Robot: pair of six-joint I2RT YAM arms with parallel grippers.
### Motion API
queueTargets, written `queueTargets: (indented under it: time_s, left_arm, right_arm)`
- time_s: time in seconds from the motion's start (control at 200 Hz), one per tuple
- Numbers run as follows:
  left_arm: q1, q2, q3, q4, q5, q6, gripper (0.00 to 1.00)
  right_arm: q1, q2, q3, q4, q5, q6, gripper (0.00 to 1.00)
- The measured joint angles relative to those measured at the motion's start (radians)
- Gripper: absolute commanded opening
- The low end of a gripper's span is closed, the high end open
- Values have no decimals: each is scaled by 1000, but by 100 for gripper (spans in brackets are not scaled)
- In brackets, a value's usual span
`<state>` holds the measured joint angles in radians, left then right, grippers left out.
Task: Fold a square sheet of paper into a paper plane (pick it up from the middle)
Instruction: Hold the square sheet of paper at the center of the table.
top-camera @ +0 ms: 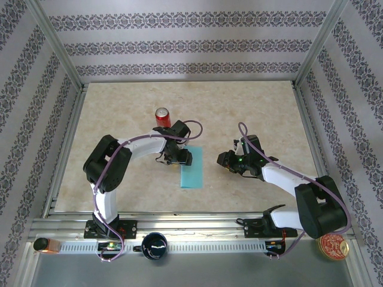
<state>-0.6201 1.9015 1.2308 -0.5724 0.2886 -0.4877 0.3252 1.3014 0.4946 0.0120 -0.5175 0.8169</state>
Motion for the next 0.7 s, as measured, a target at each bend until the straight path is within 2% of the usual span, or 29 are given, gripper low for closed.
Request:
queueTargets:
  time_s: [0.699]
  left_arm:
    - [-3,0,2,0,-9,2,52]
  right_arm:
    - [0,0,0,0,0,0,33]
